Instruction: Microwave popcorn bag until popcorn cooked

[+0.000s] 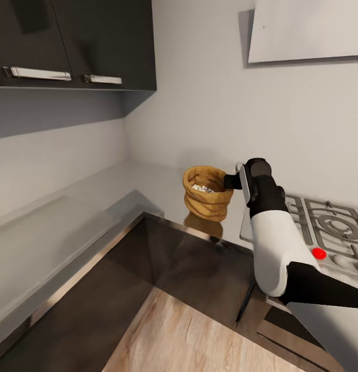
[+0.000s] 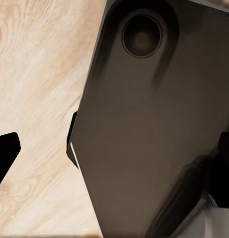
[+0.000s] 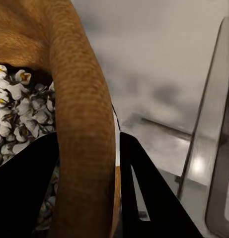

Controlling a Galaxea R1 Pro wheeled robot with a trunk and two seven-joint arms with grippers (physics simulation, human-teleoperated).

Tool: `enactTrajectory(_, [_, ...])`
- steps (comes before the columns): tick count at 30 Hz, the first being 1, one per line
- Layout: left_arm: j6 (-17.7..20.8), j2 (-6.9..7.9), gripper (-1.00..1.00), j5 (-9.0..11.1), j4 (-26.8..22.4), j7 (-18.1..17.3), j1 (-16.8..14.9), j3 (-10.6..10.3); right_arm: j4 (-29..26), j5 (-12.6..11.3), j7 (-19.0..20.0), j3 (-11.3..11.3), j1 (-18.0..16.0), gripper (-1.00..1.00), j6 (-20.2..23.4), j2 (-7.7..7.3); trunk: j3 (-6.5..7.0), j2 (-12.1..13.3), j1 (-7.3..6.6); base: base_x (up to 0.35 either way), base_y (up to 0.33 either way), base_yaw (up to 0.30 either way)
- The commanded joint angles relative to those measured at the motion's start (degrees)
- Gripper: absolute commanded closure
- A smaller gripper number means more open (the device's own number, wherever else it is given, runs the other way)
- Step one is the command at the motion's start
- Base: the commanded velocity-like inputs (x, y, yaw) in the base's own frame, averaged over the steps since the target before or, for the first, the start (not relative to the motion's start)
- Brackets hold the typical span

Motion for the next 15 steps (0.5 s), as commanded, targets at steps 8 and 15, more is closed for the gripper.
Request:
enactTrajectory(8, [0.0,-0.03,-1.0,0.4,-0.1,0.1,0.0,0.0,0.0,0.1,0.1,-0.5,0.0,1.0,0.2,0.07,-0.05,0.0,-0.03,-0.346,0.0,0.0])
enactTrajectory(15, [0.0,-0.06,-1.0,0.3,-0.1,0.2,0.0,0.0,0.0,0.1,0.1,-0.6,-0.1,1.0,0.2,0.07,-0.05,0.0,-0.03,-0.346,0.0,0.0])
